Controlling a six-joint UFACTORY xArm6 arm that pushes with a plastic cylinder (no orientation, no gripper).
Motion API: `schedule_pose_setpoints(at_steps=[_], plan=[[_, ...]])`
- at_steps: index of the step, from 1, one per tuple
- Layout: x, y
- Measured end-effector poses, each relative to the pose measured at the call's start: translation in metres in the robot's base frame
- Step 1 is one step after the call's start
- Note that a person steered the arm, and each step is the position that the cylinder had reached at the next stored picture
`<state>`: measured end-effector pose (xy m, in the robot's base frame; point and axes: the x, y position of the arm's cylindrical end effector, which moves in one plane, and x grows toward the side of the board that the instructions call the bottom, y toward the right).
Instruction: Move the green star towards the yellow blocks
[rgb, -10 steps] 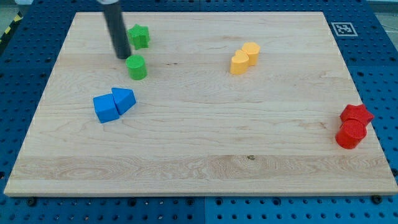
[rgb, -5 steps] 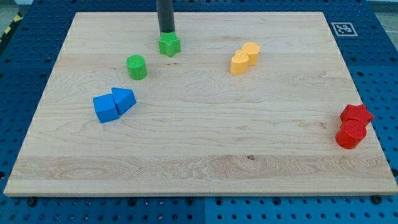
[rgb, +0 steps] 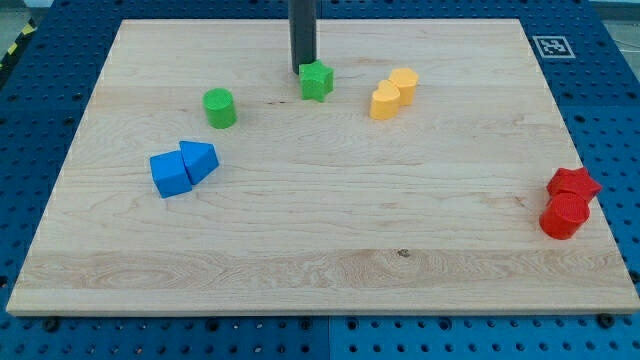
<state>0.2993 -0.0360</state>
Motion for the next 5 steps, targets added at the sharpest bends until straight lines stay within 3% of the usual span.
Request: schedule_pose_setpoints(at_steps=[1,3,5], plan=[[0.01,-0.024],[0.026,0.044],[0.045,0.034]])
